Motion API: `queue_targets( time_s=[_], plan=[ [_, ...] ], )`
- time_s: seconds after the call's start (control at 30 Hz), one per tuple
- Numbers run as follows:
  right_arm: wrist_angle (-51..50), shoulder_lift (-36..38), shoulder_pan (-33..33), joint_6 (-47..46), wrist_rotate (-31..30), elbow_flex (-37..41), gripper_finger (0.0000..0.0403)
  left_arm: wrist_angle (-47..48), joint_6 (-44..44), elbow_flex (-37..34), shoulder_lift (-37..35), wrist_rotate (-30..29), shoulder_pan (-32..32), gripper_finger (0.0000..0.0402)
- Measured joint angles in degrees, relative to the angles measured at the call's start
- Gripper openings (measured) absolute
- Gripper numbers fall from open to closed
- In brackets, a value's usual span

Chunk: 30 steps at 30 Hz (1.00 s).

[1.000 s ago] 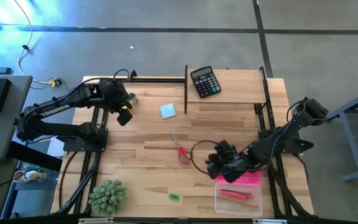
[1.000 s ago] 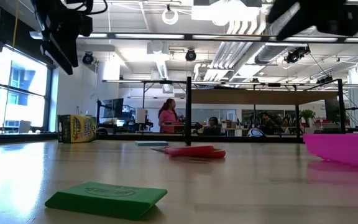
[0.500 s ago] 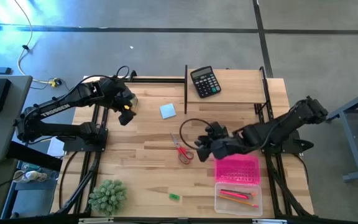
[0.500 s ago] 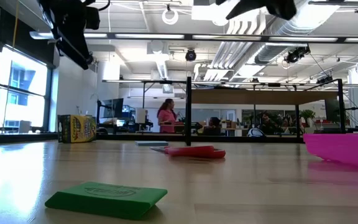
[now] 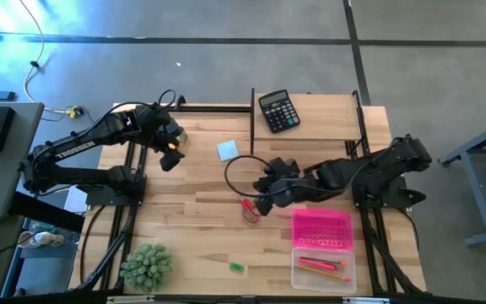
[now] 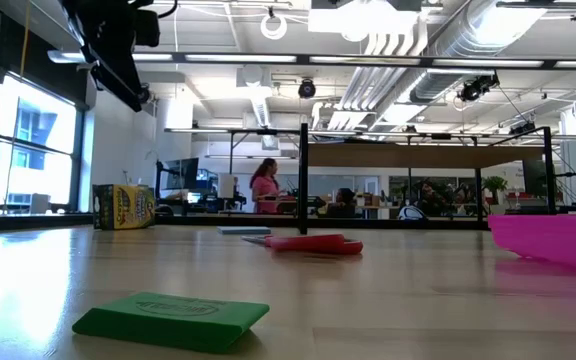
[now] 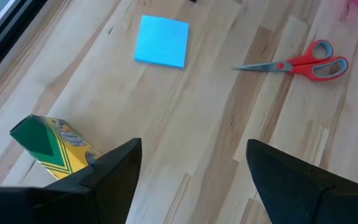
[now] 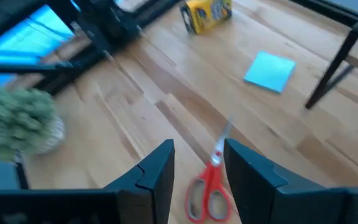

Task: Pack school essentials
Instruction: Put the green eraser into the supply box

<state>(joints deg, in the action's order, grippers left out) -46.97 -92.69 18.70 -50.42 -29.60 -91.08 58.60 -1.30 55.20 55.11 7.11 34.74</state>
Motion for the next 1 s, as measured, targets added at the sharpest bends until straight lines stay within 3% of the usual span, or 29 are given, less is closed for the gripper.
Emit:
queue_targets(
  time_s=[0.23, 0.43, 0.67, 1.0],
  plan=[
    [-8.59, -4.45, -0.36, -2.65, 2.57, -3.79, 0.0130, -0.44, 0.00, 0.00, 0.00, 1.09, -0.02, 0.0280],
    [-14.36, -5.68, -0.35, -7.72, 3.71, -3.77, 0.0130, -6.83, 4.72, 0.00, 1.34, 2.13, -0.04, 0.0280],
    [-15.57, -5.46, -0.35, -9.13, 3.50, -3.77, 0.0130, -13.43, 4.52, 0.00, 5.08, 7.82, -0.09, 0.0280],
    [-15.57, -5.46, -0.35, -9.13, 3.30, -3.75, 0.0130, -18.99, 4.52, 2.40, 9.79, 7.61, -0.74, 0.0281]
  ],
)
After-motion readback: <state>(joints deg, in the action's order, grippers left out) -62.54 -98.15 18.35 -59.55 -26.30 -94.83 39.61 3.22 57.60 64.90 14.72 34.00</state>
